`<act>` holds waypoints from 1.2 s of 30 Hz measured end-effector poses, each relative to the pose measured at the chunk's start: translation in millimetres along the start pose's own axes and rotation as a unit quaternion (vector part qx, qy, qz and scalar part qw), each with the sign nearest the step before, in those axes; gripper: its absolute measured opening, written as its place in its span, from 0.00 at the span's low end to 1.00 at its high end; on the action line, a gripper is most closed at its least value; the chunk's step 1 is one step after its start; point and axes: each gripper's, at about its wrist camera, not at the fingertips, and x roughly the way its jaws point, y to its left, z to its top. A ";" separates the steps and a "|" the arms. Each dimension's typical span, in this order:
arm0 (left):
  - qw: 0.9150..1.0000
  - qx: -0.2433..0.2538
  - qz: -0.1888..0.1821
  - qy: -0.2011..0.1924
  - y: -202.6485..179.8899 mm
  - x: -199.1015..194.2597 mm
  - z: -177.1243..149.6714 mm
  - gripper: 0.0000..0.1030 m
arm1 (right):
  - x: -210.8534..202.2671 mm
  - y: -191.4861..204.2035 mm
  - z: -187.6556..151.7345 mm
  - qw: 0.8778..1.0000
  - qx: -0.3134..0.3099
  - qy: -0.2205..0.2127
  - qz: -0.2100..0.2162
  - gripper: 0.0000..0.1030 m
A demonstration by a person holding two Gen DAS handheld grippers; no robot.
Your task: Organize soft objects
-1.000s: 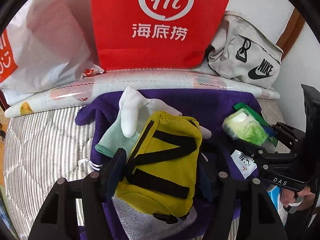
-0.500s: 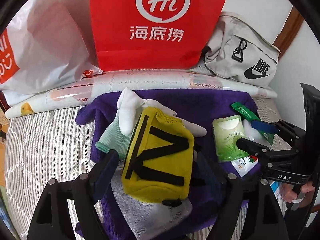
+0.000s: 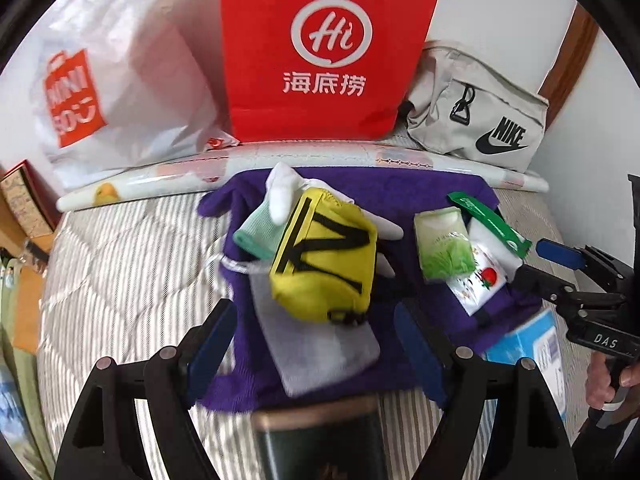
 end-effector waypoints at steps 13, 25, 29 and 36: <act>0.998 -0.021 0.009 -0.064 -9.4 -97.1 -56.4 0.77 | -85.3 12.6 -57.6 0.999 0.025 -0.035 -0.024 0.69; 0.992 -0.016 0.022 -0.121 -36.4 -168.2 -122.1 0.77 | -163.1 38.4 -120.3 0.995 0.036 -0.091 -0.018 0.82; 0.991 -0.010 0.026 -0.134 -45.6 -184.2 -144.4 0.77 | -182.1 46.6 -141.7 0.993 0.037 -0.108 -0.038 0.90; 0.990 -0.011 0.021 -0.142 -56.3 -204.1 -177.0 0.83 | -201.5 54.3 -177.8 0.990 0.056 -0.116 -0.049 0.93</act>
